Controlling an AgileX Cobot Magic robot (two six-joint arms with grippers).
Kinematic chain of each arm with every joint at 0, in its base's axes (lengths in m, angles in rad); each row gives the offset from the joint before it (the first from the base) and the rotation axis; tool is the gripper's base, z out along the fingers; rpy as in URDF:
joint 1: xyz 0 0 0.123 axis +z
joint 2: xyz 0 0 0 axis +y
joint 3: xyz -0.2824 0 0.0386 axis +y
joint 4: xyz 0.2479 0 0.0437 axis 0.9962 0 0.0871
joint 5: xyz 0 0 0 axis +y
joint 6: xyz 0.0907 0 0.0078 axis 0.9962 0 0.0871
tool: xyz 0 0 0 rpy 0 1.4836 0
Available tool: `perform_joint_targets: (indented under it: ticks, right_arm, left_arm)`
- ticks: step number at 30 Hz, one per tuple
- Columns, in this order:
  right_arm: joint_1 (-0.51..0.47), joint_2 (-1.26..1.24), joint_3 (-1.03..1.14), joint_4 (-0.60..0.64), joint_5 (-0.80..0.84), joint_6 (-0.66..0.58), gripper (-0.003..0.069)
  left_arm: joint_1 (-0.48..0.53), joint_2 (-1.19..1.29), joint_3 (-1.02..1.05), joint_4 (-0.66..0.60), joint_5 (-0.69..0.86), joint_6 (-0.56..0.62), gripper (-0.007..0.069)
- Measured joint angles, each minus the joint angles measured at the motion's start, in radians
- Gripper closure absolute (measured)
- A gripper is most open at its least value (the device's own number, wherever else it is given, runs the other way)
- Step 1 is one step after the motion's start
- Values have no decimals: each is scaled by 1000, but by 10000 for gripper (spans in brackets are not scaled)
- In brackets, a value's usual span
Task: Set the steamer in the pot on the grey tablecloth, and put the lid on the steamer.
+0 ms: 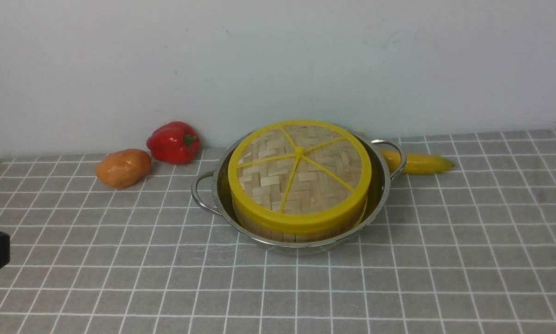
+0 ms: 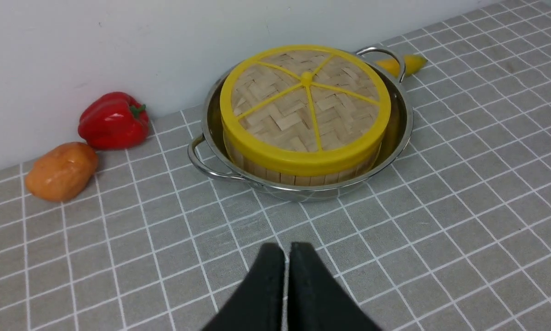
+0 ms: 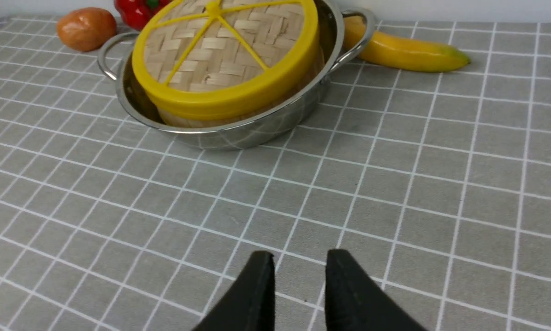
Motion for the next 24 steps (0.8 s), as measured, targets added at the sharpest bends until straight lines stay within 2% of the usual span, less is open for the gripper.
perform_joint_targets:
  ticks: [4,9,14,15,16,19,20,24]
  right_arm:
    - [0,0,0,38,0,0,465]
    - [0,0,0,58,-1,0,456]
    - [0,0,0,71,-3,0,443]
    - [0,0,0,72,-3,0,443]
    - [0,0,0,78,-4,0,439]
    - [0,0,0,81,-5,0,431]
    - [0,0,0,83,-7,0,426]
    - [0,0,0,96,-7,0,421]
  left_arm:
    - [0,4,0,10,-1,4,605]
    - [5,2,33,130,-40,28,602]
    - [168,-77,280,207,-270,28,593]
    - [168,-82,294,207,-293,27,592]
    - [236,-119,389,208,-384,27,592]
    - [328,-188,562,201,-520,27,592]
    - [389,-244,658,185,-605,26,589]
    - [475,-396,855,151,-723,24,576]
